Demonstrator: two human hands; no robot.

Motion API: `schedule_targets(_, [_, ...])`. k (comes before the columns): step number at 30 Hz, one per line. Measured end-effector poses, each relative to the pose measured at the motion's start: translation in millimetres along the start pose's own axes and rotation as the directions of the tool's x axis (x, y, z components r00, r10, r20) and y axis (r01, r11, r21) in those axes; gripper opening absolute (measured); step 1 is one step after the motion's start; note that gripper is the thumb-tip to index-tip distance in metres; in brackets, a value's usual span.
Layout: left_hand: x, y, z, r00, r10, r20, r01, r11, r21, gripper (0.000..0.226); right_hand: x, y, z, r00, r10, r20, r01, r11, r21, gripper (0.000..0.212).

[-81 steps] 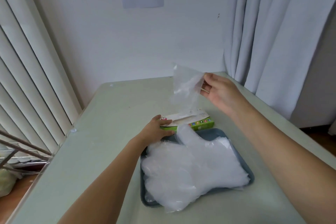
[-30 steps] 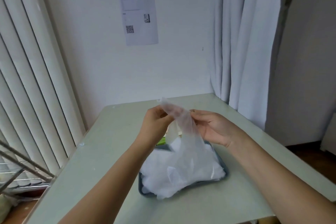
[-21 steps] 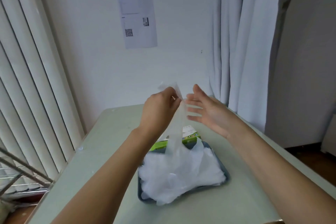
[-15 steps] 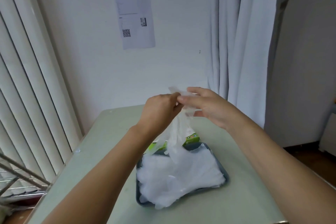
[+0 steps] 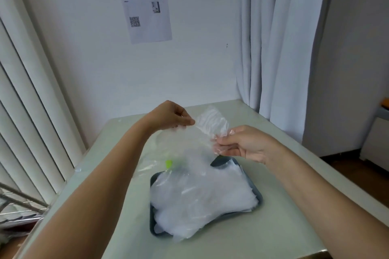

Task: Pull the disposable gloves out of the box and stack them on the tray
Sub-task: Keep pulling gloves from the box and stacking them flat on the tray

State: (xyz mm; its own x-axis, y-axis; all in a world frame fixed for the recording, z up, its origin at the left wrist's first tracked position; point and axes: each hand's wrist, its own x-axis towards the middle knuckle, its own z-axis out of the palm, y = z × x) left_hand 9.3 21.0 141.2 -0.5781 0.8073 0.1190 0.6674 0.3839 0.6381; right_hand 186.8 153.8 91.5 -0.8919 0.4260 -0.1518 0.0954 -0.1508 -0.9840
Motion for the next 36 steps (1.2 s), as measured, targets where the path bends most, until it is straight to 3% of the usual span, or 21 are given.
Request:
schedule_targets(5, [25, -39, 52, 0.980, -0.042, 0.192, 0.025, 0.996, 0.089, 0.008, 8, 49, -14, 0.990, 0.142, 0.001, -0.142, 0.986, -0.087, 0.012])
schedule_targets(8, [34, -57, 80, 0.971, -0.054, 0.234, 0.030, 0.994, 0.106, 0.006, 12, 73, -19, 0.985, 0.169, -0.035, -0.172, 0.977, -0.129, 0.003])
schedule_targets(13, [39, -73, 107, 0.961, -0.073, 0.267, 0.041, 0.992, 0.122, 0.010, 15, 96, -18, 0.978, 0.184, -0.097, -0.198, 0.967, -0.161, 0.016])
schedule_targets(20, [38, -79, 115, 0.999, -0.004, 0.034, -0.002, 0.987, 0.161, 0.006, 15, 111, -18, 0.973, 0.173, -0.150, -0.193, 0.973, -0.128, 0.015])
schedule_targets(23, [26, -79, 110, 0.986, 0.118, -0.121, -0.097, 0.981, 0.168, 0.020, 14, 114, -17, 0.972, 0.162, -0.168, -0.182, 0.977, -0.108, 0.013])
schedule_targets(26, [1, -71, 109, 0.940, 0.275, -0.201, -0.239, 0.953, 0.186, 0.014, 12, 113, -16, 0.971, 0.156, -0.183, -0.174, 0.981, -0.090, 0.010])
schedule_targets(30, [-30, -67, 121, 0.952, 0.304, 0.028, -0.303, 0.930, 0.207, 0.018, 9, 110, -17, 0.970, 0.154, -0.186, -0.172, 0.982, -0.080, 0.007])
schedule_targets(36, [-42, -77, 130, 0.956, 0.214, 0.200, -0.268, 0.914, 0.305, 0.044, 1, 107, -17, 0.971, 0.143, -0.193, -0.162, 0.983, -0.089, 0.012])
